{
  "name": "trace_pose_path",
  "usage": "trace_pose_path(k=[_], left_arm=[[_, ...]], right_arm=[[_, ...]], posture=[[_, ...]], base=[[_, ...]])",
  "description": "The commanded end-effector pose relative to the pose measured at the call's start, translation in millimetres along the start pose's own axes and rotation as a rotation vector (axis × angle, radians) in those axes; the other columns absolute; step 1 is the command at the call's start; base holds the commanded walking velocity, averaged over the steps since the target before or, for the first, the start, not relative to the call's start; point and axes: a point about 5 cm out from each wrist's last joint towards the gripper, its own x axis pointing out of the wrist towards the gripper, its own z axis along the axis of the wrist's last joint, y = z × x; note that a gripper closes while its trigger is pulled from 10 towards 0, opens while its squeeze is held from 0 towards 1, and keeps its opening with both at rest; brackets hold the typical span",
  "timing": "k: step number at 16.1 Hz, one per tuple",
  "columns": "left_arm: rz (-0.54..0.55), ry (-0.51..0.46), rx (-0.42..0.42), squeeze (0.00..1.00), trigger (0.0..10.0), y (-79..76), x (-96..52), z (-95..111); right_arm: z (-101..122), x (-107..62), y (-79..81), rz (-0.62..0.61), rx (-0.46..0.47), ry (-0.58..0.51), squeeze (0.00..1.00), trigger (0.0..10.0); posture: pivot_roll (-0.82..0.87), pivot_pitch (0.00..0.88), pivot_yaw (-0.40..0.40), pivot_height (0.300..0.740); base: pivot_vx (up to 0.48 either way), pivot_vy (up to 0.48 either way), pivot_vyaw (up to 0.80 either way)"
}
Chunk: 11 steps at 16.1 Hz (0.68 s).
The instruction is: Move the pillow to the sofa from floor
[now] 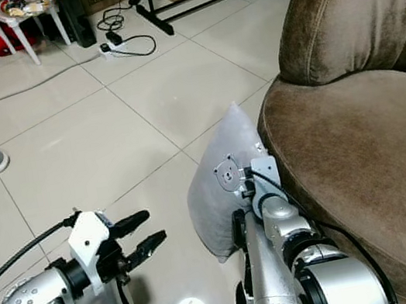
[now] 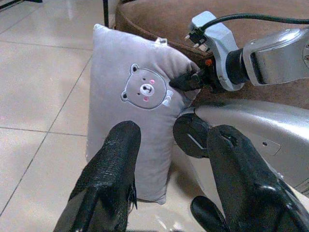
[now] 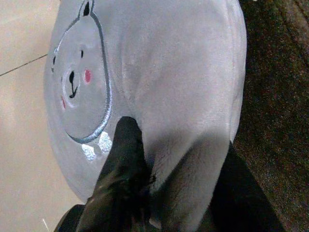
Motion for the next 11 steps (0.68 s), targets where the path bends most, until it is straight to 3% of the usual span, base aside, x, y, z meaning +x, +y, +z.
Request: trace_pose_path(k=[1, 7, 8, 11], left_arm=[[-0.012, 0.012, -0.006, 0.00, 10.0, 0.1, 2.2, -2], [-0.002, 0.020, -0.013, 0.00, 10.0, 5.1, 1.2, -2], [0.025, 0.023, -0.018, 0.00, 10.0, 9.7, -0.6, -2], [0.114, -0.009, -0.023, 0.00, 10.0, 15.6, -6.5, 3]], right_arm=[[-3, 0.0, 1.7, 0.004, 0.002, 0.022, 0.00, 0.0], [6, 1.0, 10.6, 0.070, 0.011, -0.001, 0.00, 0.0], [14, 1.5, 18.6, 0.148, 0.035, -0.027, 0.00, 0.0], [35, -0.9, 33.8, 0.334, 0.072, -0.129, 0.00, 0.0]], posture=[[0.07, 0.123, -0.039, 0.436], [0.09, 0.050, -0.066, 0.436], [0.08, 0.000, -0.059, 0.436], [0.07, 0.000, -0.052, 0.436]], base=[[0.000, 0.000, 0.00], [0.000, 0.000, 0.00], [0.000, 0.000, 0.00], [0.000, 0.000, 0.00]])
